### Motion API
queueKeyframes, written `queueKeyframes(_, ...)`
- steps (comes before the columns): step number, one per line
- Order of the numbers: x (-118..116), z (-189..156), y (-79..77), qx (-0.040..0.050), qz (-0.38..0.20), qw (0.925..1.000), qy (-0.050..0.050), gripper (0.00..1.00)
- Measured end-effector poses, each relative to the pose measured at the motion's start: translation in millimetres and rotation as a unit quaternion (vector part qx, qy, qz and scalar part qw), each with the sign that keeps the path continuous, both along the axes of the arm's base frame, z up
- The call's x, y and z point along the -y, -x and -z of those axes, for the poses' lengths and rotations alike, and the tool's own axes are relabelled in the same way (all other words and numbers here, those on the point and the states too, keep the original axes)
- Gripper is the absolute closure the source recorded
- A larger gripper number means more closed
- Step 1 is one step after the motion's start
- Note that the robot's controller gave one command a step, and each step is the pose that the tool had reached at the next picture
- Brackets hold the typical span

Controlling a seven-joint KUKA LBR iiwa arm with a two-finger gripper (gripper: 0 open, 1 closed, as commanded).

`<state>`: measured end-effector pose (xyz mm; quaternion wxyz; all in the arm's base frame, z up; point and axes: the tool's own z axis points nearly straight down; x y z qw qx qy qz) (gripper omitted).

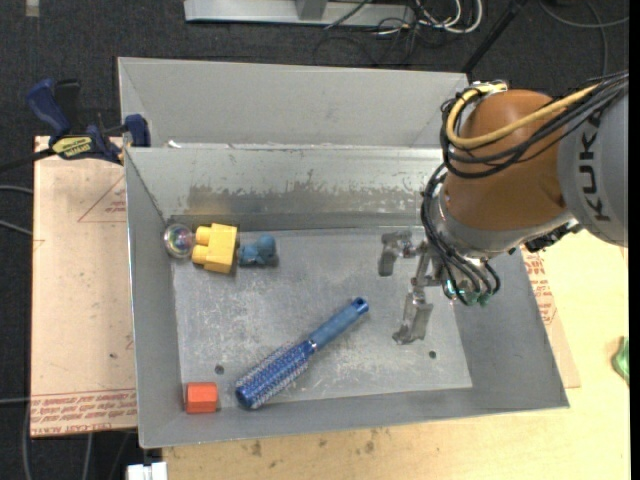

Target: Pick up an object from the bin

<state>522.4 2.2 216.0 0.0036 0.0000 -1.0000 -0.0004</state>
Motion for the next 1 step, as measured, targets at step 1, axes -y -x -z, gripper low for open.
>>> queueKeyframes(1, -37.9, 145.2, -25.2, 0.0016, -0.140, 0.9901, -0.001, 0.00)
